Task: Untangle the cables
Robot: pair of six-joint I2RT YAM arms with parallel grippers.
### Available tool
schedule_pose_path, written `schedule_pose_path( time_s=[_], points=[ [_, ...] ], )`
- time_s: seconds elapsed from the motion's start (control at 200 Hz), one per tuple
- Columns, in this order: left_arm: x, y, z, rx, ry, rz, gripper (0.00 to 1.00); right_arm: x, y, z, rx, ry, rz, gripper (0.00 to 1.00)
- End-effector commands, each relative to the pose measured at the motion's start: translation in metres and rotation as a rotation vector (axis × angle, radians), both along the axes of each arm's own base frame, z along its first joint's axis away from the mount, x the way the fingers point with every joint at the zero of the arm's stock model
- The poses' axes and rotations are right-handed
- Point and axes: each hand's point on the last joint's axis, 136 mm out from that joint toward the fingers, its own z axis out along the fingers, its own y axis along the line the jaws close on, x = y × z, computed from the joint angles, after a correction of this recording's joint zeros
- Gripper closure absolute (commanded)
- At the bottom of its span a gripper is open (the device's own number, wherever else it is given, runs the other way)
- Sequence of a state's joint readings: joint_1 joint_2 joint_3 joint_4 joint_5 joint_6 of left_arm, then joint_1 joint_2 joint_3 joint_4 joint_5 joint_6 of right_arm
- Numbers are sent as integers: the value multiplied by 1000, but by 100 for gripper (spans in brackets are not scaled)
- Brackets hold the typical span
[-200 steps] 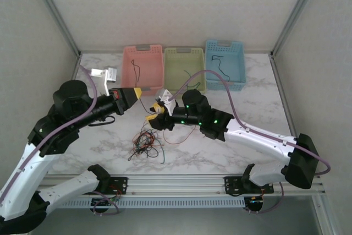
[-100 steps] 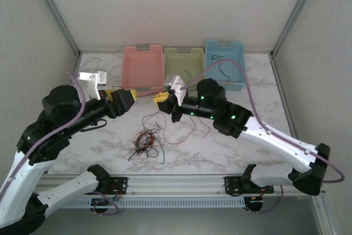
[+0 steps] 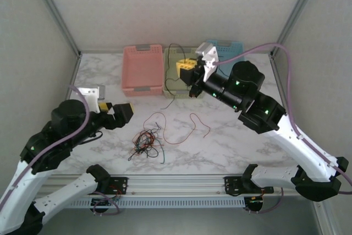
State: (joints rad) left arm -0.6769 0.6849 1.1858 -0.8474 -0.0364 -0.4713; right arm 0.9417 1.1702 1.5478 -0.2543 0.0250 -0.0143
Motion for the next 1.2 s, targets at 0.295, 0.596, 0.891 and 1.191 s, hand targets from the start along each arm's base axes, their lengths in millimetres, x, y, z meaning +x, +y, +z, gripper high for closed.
schedule_pose_path(
  time_s=[0.295, 0.596, 0.891, 1.191],
  points=[
    [4, 6, -52, 90, 86, 32, 1, 116, -59, -2, -58, 106, -482, 100],
    [5, 26, -69, 190, 80, 100, 2, 222, -127, -30, -32, 163, -709, 100],
    [3, 30, -78, 210, 79, 106, 2, 287, -180, -60, -79, 228, -923, 100],
    [1, 34, -77, 205, 70, 113, 2, 341, -195, -148, -185, 396, -995, 100]
  ],
)
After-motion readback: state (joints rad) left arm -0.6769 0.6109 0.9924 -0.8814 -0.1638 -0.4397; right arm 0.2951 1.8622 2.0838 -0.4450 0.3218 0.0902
